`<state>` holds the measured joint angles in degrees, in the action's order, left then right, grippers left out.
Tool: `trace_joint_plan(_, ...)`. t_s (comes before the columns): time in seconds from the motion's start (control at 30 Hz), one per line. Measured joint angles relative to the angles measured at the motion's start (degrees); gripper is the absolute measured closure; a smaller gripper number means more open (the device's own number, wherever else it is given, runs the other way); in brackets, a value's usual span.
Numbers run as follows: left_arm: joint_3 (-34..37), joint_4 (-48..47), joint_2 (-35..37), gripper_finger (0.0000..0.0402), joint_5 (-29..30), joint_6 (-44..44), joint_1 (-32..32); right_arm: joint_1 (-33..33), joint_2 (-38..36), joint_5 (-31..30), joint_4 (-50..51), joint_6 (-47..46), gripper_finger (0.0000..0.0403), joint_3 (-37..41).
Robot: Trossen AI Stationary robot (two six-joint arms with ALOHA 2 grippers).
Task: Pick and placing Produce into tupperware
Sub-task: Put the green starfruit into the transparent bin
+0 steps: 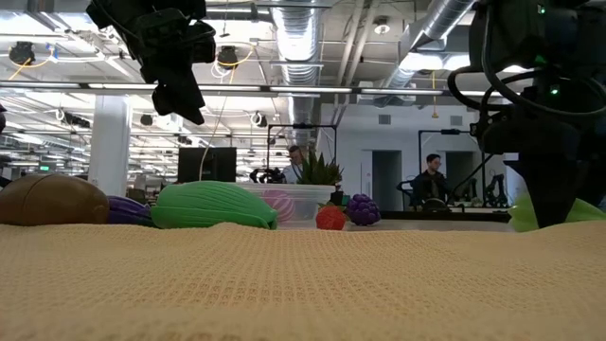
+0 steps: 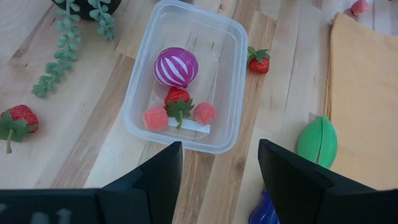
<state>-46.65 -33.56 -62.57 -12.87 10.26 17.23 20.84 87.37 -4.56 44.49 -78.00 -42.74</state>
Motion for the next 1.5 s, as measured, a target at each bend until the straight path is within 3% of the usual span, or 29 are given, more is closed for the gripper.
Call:
trace_joint_plan(0.77,0.00,0.00,0.00,0.0201,0.03,0.02,-0.02,0.00,0.00,-0.93,-0.56,-0.17,0.0189,0.00)
trace_joint_plan(1.1,0.00,-0.02,0.00,0.0201,0.01,0.02,-0.02,1.26,-0.96,-7.47,-2.66,-1.64,0.0199,0.00)
trace_joint_plan(1.5,0.00,-0.04,-0.01,0.0201,0.00,0.02,0.01,3.98,-3.88,-19.78,-7.24,-1.05,0.0195,0.02)
